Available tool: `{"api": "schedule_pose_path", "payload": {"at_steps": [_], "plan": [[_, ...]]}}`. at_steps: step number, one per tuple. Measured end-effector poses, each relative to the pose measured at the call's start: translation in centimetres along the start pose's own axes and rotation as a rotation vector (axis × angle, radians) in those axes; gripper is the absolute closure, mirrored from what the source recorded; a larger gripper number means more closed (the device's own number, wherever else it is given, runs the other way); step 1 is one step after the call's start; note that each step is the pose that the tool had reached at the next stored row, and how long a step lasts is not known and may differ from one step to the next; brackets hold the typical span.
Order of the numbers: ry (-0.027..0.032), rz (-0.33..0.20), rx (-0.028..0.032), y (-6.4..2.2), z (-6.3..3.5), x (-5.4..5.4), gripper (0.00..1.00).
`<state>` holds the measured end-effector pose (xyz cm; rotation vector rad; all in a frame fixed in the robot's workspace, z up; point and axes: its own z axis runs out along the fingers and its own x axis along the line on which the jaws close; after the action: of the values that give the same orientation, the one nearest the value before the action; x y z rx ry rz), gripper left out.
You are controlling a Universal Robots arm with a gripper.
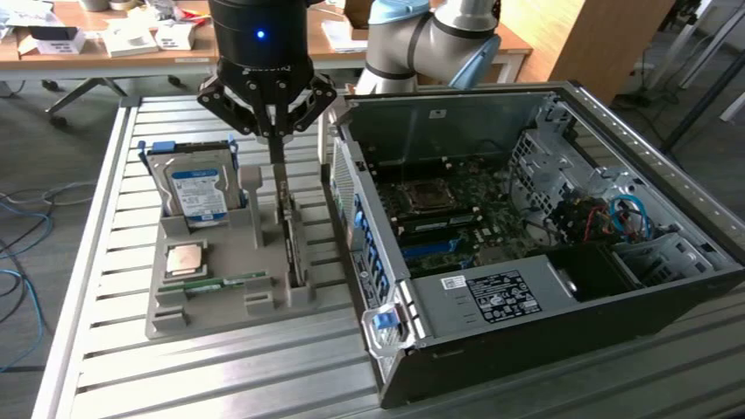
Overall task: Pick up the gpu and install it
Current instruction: 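Pick up the gpu and move the gpu toward the slot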
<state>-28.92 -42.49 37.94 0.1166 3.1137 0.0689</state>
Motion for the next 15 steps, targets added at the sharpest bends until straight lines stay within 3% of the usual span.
{"api": "schedule_pose_path", "payload": {"at_steps": [5,7,13,15], "plan": [[0.0001,0.0,-0.0006,0.0,0.01,0.0,0.89],[0.0006,0.0,-0.0089,-0.01,0.03,0.0,0.89],[0.0007,0.0,-0.0089,0.0,0.03,0.0,0.89],[0.0007,0.0,-0.0088,0.0,0.02,0.0,0.77]]}}
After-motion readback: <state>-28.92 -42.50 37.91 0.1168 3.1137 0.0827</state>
